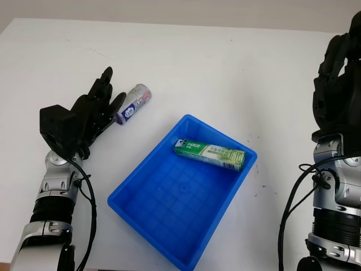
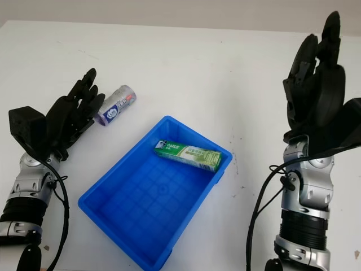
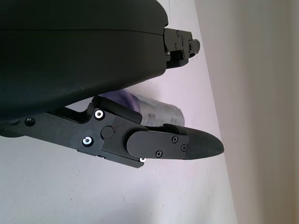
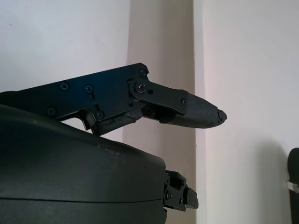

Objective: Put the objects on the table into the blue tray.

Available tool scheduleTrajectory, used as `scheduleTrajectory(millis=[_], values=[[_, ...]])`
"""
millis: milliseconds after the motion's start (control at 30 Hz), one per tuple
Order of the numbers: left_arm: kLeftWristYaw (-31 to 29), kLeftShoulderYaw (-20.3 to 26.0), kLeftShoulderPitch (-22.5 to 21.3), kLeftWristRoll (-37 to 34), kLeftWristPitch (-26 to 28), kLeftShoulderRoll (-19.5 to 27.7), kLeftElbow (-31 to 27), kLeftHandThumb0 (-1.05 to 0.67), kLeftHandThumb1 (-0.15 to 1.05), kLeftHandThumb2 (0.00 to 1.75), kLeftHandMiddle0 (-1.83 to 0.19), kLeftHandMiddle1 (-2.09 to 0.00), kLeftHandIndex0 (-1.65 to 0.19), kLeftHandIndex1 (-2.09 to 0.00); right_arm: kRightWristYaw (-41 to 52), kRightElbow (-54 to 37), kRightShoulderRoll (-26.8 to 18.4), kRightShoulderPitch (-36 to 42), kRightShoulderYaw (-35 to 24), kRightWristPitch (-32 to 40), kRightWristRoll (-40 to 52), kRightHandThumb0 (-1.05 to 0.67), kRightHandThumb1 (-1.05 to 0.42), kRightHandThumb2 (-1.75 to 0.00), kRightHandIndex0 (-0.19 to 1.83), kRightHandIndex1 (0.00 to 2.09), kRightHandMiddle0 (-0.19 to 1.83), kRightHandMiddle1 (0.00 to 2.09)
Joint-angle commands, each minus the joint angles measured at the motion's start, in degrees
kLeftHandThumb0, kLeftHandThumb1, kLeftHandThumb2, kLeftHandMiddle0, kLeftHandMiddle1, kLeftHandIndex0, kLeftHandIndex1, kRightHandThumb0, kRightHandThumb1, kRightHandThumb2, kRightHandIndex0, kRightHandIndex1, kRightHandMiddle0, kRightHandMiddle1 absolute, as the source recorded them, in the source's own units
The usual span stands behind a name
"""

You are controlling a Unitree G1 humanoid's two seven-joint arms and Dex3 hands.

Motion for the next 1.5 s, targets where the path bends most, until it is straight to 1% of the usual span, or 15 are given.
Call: scheduleTrajectory(millis=[0, 267, 433, 600, 700, 767, 900, 1000, 1067, 1133, 1233, 1267, 1333, 1367, 1467], values=[[-0.2, 0.3, 0.9, -0.3, -0.6, 0.4, 0.1, -0.71, 1.05, 0.31, 0.11, -0.05, 0.05, -0.05, -0.2, -2.0, 0.1, 1.1, -0.3, 0.8, 0.3, -0.69, -1.05, -0.67, -0.19, 0.00, -0.19, 0.00], [-0.7, 0.6, 0.2, 0.2, -1.5, 1.9, -0.5, -0.69, 1.05, 0.32, 0.13, -0.05, 0.04, -0.06, 0.7, -3.5, -0.2, 2.3, -0.1, 4.8, 1.5, -0.70, -1.05, -0.66, -0.19, 0.00, -0.19, 0.00], [0.6, 0.2, -3.6, 2.8, -1.6, 5.4, -1.5, -0.72, 1.05, 0.32, 0.09, -0.06, 0.04, -0.05, 0.9, -3.8, -0.1, 2.6, 1.0, 5.9, 0.3, -0.66, -1.05, -0.70, -0.19, 0.00, -0.19, 0.00], [2.5, -1.5, -7.1, 8.4, -4.5, 9.4, -0.6, -0.76, 1.05, 0.35, 0.06, -0.06, 0.02, -0.06, 2.8, -3.1, -0.2, 3.2, 1.9, 4.3, -0.6, -0.66, -1.05, -0.70, -0.19, 0.00, -0.19, 0.00], [3.0, -2.8, -10.5, 11.5, -5.7, 12.1, 0.6, -0.76, 1.05, 0.36, 0.03, -0.07, 0.00, -0.07, 3.2, -2.4, 0.0, 3.1, 2.2, 3.8, -1.3, -0.66, -1.05, -0.68, -0.19, 0.00, -0.19, 0.00], [2.1, -4.1, -13.8, 13.9, -5.5, 14.6, 2.3, -0.80, 1.05, 0.36, 0.02, -0.07, 0.00, -0.07, 3.1, -1.8, 0.2, 2.6, 2.3, 3.7, -1.7, -0.66, -1.05, -0.68, -0.19, 0.00, -0.19, 0.00], [-5.2, -6.4, -20.7, 14.4, -6.0, 18.0, 6.3, -0.87, 1.05, 0.26, 0.06, -0.04, 0.04, -0.04, 4.1, -0.8, 0.0, 2.5, 2.6, 2.6, -2.0, -0.66, -1.05, -0.69, -0.19, 0.00, -0.19, 0.00], [-9.7, -9.6, -25.5, 17.1, -5.7, 20.3, 8.1, -0.92, 1.05, 0.19, 0.06, -0.05, 0.06, -0.04, 4.8, 0.1, -0.3, 2.3, 2.9, 1.7, -2.7, -0.64, -1.05, -0.72, -0.19, 0.00, -0.19, 0.00], [-11.9, -12.1, -28.0, 19.5, -8.2, 21.5, 9.2, -0.94, 1.05, 0.16, 0.07, -0.05, 0.07, -0.04, 5.0, 0.6, -0.2, 2.1, 3.0, 1.2, -2.9, -0.63, -1.05, -0.73, -0.19, 0.00, -0.19, 0.00], [-12.5, -14.3, -29.7, 22.1, -12.8, 22.4, 10.5, -0.87, 1.01, 0.10, 0.11, -0.04, 0.09, -0.04, 5.0, 0.9, 0.0, 1.8, 3.0, 1.0, -2.9, -0.62, -1.05, -0.74, -0.19, 0.00, -0.19, 0.00], [-7.0, -20.1, -32.1, 32.1, -21.2, 24.6, 12.2, -0.84, 0.97, 0.06, 0.14, -0.03, 0.09, -0.04, 4.9, 1.1, 0.0, 1.7, 3.1, 0.7, -3.2, -0.61, -1.05, -0.74, -0.19, 0.00, -0.19, 0.00], [-3.1, -23.5, -33.5, 38.1, -24.9, 25.8, 12.6, -0.78, 0.93, 0.04, 0.15, -0.03, 0.10, -0.04, 4.9, 1.0, 0.1, 1.8, 3.1, 0.5, -3.2, -0.61, -1.05, -0.74, -0.19, 0.00, -0.19, 0.00], [6.7, -29.9, -36.4, 50.3, -31.1, 28.1, 13.7, -0.70, 0.91, 0.04, 0.15, -0.05, 0.11, -0.04, 4.9, 1.0, 0.3, 1.9, 3.2, 0.2, -3.2, -0.62, -1.05, -0.73, -0.19, 0.00, -0.19, 0.00], [11.0, -32.1, -37.6, 54.7, -33.1, 28.8, 14.6, -0.65, 0.90, 0.04, 0.13, -0.05, 0.10, -0.05, 4.9, 1.0, 0.4, 1.9, 3.2, 0.2, -3.2, -0.62, -1.05, -0.73, -0.19, 0.00, -0.19, 0.00], [26.9, -40.4, -41.5, 69.6, -35.6, 30.6, 17.4, -0.55, 0.87, 0.04, 0.14, -0.05, 0.12, -0.04, 4.4, 0.6, 0.7, 2.1, 3.3, 0.7, -3.0, -0.62, -1.05, -0.73, -0.19, 0.00, -0.19, 0.00]])
